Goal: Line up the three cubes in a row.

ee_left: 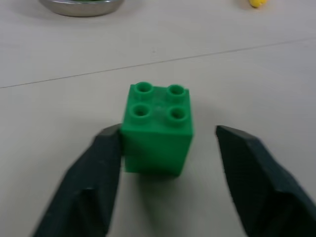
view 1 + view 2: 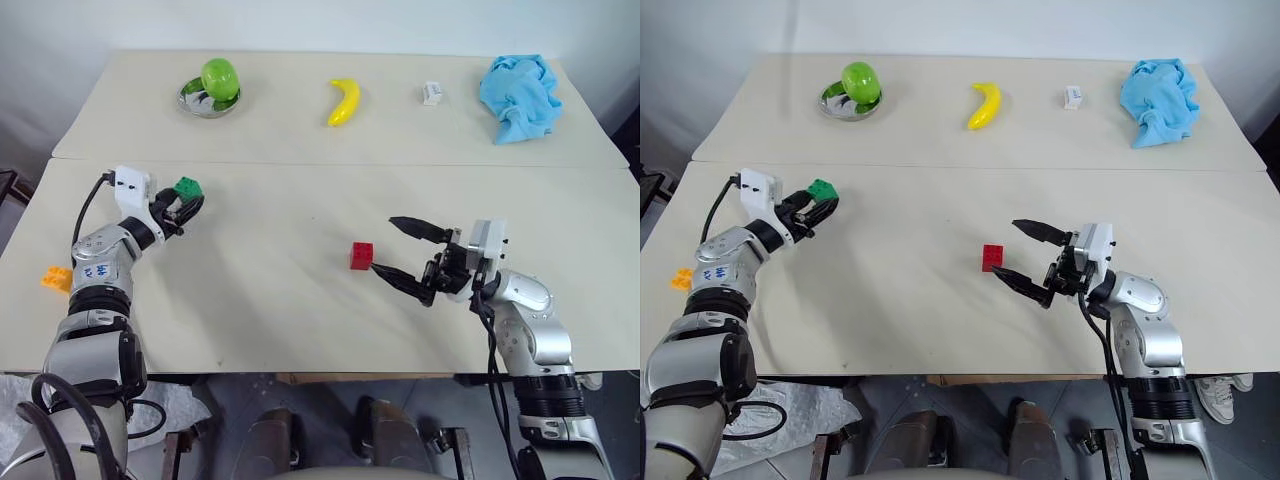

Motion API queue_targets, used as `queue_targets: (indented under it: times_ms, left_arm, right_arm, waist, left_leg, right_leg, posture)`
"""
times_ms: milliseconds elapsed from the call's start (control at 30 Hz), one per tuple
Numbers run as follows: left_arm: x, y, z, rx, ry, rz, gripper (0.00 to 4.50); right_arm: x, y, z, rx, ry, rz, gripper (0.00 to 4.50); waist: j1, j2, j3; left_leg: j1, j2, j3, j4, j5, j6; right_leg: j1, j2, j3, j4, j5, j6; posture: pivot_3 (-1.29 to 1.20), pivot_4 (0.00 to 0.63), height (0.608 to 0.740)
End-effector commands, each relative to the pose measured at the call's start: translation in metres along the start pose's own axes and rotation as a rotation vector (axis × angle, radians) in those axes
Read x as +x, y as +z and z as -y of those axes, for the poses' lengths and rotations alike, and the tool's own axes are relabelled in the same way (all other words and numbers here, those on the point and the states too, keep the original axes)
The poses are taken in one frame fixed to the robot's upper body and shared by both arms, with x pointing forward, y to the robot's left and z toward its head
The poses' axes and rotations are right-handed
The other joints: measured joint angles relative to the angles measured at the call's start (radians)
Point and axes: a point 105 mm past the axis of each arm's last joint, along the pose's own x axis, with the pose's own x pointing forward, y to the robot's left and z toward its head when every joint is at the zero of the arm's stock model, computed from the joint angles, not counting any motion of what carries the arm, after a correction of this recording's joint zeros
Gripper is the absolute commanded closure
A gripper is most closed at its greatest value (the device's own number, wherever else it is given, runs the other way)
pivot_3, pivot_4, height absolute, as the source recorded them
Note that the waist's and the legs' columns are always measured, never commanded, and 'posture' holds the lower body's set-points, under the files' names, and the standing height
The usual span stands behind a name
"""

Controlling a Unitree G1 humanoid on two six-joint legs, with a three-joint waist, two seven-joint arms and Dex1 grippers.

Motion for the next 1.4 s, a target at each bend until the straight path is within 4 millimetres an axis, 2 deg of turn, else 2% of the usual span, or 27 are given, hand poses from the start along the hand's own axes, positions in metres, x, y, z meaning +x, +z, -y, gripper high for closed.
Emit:
queue_targets:
  times_ms: [33,133,233,333,400,433,533,600,733,800,1067,1133,1233,1333,1400]
  left_arm:
    - [-0.002,0.011,-0.003,0.043,-0.003,0.028,2.93]
    - [0.001,0.008,0.006,0.037,-0.043,0.049,3.03]
    - [0.005,0.020,0.029,0.060,-0.184,0.130,3.03]
    - [0.006,0.032,0.065,0.150,-0.415,0.187,3.03]
    - [0.002,0.035,0.099,0.238,-0.632,0.183,3.03]
    - [0.001,0.034,0.109,0.269,-0.696,0.172,3.03]
    - [-0.002,0.016,0.148,0.384,-0.940,0.073,3.03]
    - [0.004,0.009,0.155,0.378,-0.961,0.047,3.03]
    - [0.008,-0.002,0.157,0.388,-0.989,0.006,3.03]
    - [0.010,-0.004,0.161,0.391,-1.016,-0.009,3.03]
    - [0.015,-0.007,0.154,0.430,-1.006,-0.058,3.03]
    - [0.014,-0.006,0.156,0.409,-1.030,-0.061,2.32]
    - [0.017,0.000,0.156,0.412,-1.014,-0.034,1.51]
    - [0.019,0.016,0.150,0.399,-0.963,0.052,0.63]
    - [0.011,0.026,0.143,0.386,-0.956,0.112,0.03]
  right_arm:
    - [0.003,0.009,-0.002,-0.040,0.011,0.027,0.00]
    - [0.001,0.008,-0.003,-0.037,0.016,0.020,0.00]
    - [-0.008,0.009,-0.004,-0.034,0.022,0.000,0.00]
    - [-0.020,0.013,-0.004,-0.025,0.021,-0.016,0.00]
    - [-0.033,0.017,-0.007,-0.006,0.029,-0.034,0.00]
    - [-0.036,0.018,-0.007,0.002,0.030,-0.043,0.00]
    - [-0.059,0.019,-0.008,0.004,0.007,-0.105,0.00]
    - [-0.067,0.019,-0.009,0.010,-0.012,-0.127,0.00]
    - [-0.069,0.021,-0.010,0.007,-0.033,-0.125,0.00]
    - [-0.070,0.020,-0.013,0.008,-0.043,-0.126,0.00]
    - [-0.067,0.015,-0.024,0.039,-0.053,-0.130,0.00]
    - [-0.068,0.014,-0.025,0.044,-0.055,-0.133,0.00]
    - [-0.067,0.011,-0.026,0.047,-0.049,-0.138,0.00]
    - [-0.064,0.011,-0.025,0.044,-0.043,-0.135,0.00]
    - [-0.062,0.012,-0.024,0.043,-0.038,-0.130,0.00]
  waist:
    - [0.000,0.000,0.000]
    - [0.000,0.000,0.000]
    - [0.004,0.000,0.000]
    - [0.004,-0.001,0.000]
    - [0.005,-0.001,0.000]
    - [0.005,-0.001,0.000]
    - [0.006,-0.001,0.000]
    - [0.006,-0.001,0.000]
    - [-0.002,-0.002,0.001]
    - [0.003,-0.003,0.002]
    - [0.012,-0.003,0.002]
    - [0.014,-0.003,0.002]
    - [0.015,-0.003,0.002]
    - [0.018,-0.003,0.002]
    - [0.020,-0.003,0.002]
  left_leg:
    - [0.000,0.000,0.000,0.000,0.000,0.000]
    - [0.000,0.000,0.000,0.000,0.000,0.000]
    - [0.000,0.000,0.000,0.000,0.000,0.000]
    - [-0.001,0.000,0.000,0.001,0.000,0.000]
    - [-0.001,0.000,0.000,0.001,0.000,0.000]
    - [-0.001,0.000,0.000,0.001,0.000,0.000]
    - [-0.001,0.000,0.001,0.002,0.000,0.000]
    - [0.000,0.000,0.008,0.002,0.000,0.000]
    - [0.000,0.003,0.012,0.004,0.000,0.000]
    - [0.001,0.004,0.012,0.004,0.001,-0.001]
    - [-0.001,0.004,0.010,0.009,0.000,0.000]
    - [-0.001,0.004,0.010,0.010,0.000,0.001]
    - [-0.001,0.004,0.009,0.010,0.000,0.001]
    - [-0.001,0.004,0.008,0.010,0.000,0.001]
    - [-0.002,0.004,0.006,0.010,0.000,0.001]
  right_leg:
    - [0.000,0.000,0.000,0.000,0.000,0.000]
    - [0.000,0.000,0.000,0.000,0.000,0.000]
    - [0.000,0.000,0.000,0.000,0.000,0.000]
    - [0.000,-0.001,0.000,0.000,0.000,0.000]
    - [0.000,-0.001,0.000,0.000,0.000,0.000]
    - [0.000,-0.001,-0.001,0.000,0.000,0.000]
    - [0.000,0.000,0.000,0.000,0.000,0.000]
    - [0.001,0.000,0.000,0.000,0.000,0.000]
    - [0.000,0.002,0.002,0.000,0.000,0.000]
    - [0.000,0.003,0.002,0.001,0.000,0.000]
    - [0.000,0.002,0.003,0.003,0.001,0.001]
    - [0.000,0.002,0.004,0.003,0.001,0.002]
    - [0.000,0.002,0.004,0.003,0.001,0.002]
    - [0.000,0.002,0.004,0.003,0.001,0.002]
    - [0.000,0.001,0.004,0.003,0.001,0.002]
  posture:
    - [0.00,0.150,0.740]
    - [0.00,0.150,0.740]
    - [0.00,0.150,0.740]
    - [0.00,0.150,0.740]
    - [0.00,0.150,0.740]
    - [0.00,0.150,0.740]
    - [0.00,0.150,0.740]
    - [0.00,0.150,0.740]
    - [0.00,0.150,0.740]
    - [0.00,0.150,0.740]
    - [0.00,0.150,0.740]
    - [0.00,0.150,0.740]
    - [0.00,0.150,0.740]
    - [0.00,0.150,0.740]
    - [0.00,0.150,0.740]
